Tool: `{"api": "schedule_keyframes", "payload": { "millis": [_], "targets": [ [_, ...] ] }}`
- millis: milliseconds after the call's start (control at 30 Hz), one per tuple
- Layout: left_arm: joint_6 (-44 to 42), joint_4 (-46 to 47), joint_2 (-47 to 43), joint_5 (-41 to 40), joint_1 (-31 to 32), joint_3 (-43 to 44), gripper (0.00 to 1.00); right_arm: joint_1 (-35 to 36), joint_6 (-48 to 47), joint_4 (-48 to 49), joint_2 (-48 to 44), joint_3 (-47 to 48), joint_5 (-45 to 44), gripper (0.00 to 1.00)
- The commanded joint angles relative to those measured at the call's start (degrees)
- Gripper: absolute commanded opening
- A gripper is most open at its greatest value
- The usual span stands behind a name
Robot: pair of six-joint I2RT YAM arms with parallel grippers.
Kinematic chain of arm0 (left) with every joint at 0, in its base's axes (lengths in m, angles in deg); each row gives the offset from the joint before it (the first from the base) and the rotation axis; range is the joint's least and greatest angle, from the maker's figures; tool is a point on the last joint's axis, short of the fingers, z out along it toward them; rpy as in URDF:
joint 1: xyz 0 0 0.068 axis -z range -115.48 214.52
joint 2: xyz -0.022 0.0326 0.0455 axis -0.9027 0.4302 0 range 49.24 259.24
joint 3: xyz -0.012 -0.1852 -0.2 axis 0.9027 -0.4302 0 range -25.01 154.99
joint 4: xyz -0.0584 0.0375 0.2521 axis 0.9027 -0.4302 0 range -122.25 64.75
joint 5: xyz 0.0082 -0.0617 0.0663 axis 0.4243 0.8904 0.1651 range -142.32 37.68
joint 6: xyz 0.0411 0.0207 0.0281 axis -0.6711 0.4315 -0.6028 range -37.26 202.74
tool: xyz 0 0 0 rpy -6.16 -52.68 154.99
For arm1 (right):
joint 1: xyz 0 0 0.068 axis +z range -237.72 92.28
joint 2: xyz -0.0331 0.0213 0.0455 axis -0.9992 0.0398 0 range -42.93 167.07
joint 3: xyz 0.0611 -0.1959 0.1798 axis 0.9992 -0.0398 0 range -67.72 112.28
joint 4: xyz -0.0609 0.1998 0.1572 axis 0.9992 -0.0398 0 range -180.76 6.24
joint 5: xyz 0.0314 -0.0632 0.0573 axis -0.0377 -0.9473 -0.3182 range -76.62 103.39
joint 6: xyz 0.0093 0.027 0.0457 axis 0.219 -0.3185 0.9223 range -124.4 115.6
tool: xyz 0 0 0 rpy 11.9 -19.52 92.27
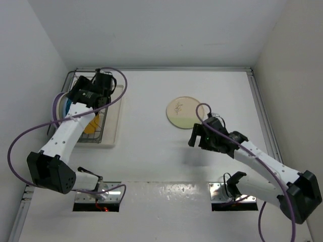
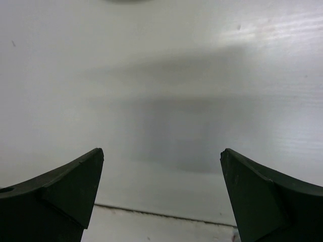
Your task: Load the plates into the dish rack
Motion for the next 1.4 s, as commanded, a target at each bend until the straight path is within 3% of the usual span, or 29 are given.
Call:
{"api": "schedule_keyframes", "payload": {
  "millis": [0, 100, 200, 333, 433, 500, 700, 733, 833, 867, 900, 1133, 1300, 1367],
  "targets": [
    [0.6, -0.5, -2.0, -0.7, -0.4, 9.6, 0.69, -8.1, -1.4, 0.4, 5.0, 8.5, 6.9, 0.99],
    [1.8, -0.5, -3.8, 5.1, 0.7, 14.4, 0.69, -16.4, -3.2, 0.8, 12.8, 13.2, 11.0, 0.99],
    [3.4, -0.5, -6.8, 17.0, 1.5, 17.8, 0.70, -23.6, -2.0, 1.9, 21.3, 17.8, 10.3, 0.99],
    [4.0, -6.8, -7.4, 41.3, 3.9, 17.8, 0.71, -27.3, -3.2, 2.6, 35.1, 27.2, 8.2, 0.93],
    [4.5, -12.5, -4.1, 52.1, 6.2, 16.2, 0.73, -28.8, -5.6, 1.1, 45.5, 35.7, 8.6, 0.91],
    [5.8, -13.0, -2.7, 54.1, 7.0, 14.4, 0.73, -28.9, -7.8, -1.3, 52.9, 40.3, 7.0, 0.89],
    [6.4, -7.5, -2.2, 54.7, 8.2, 6.7, 0.73, -29.3, -9.0, -2.0, 62.5, 47.1, 6.9, 0.64],
    [6.9, -7.5, -1.5, 54.7, 8.2, 6.0, 0.73, -29.3, -8.9, -2.3, 63.2, 47.0, 6.6, 0.60],
    [7.5, -6.1, 0.8, 57.4, 9.4, 5.3, 0.73, -29.5, -9.5, -2.5, 64.6, 46.5, 5.8, 0.26],
    [7.5, -6.1, 1.5, 58.2, 9.4, 5.3, 0.73, -29.3, -10.4, -2.5, 64.6, 45.1, 5.8, 0.07],
    [7.5, -6.1, 3.1, 59.8, 10.0, 5.3, 0.73, -29.0, -11.5, -2.0, 64.5, 44.5, 5.7, 0.00],
    [8.7, -1.5, 11.1, 66.9, 13.6, 3.1, 0.73, -22.7, -18.9, 6.8, 51.2, 28.7, 7.4, 0.00],
    [11.6, 4.4, 19.8, 77.7, 14.3, 1.8, 0.73, -18.8, -8.6, 16.1, 39.8, 11.9, 11.1, 0.00],
    [12.9, 5.6, 23.1, 80.0, 14.8, 2.6, 0.73, -15.7, -3.7, 18.5, 36.0, 9.6, 10.5, 0.00]
  ]
}}
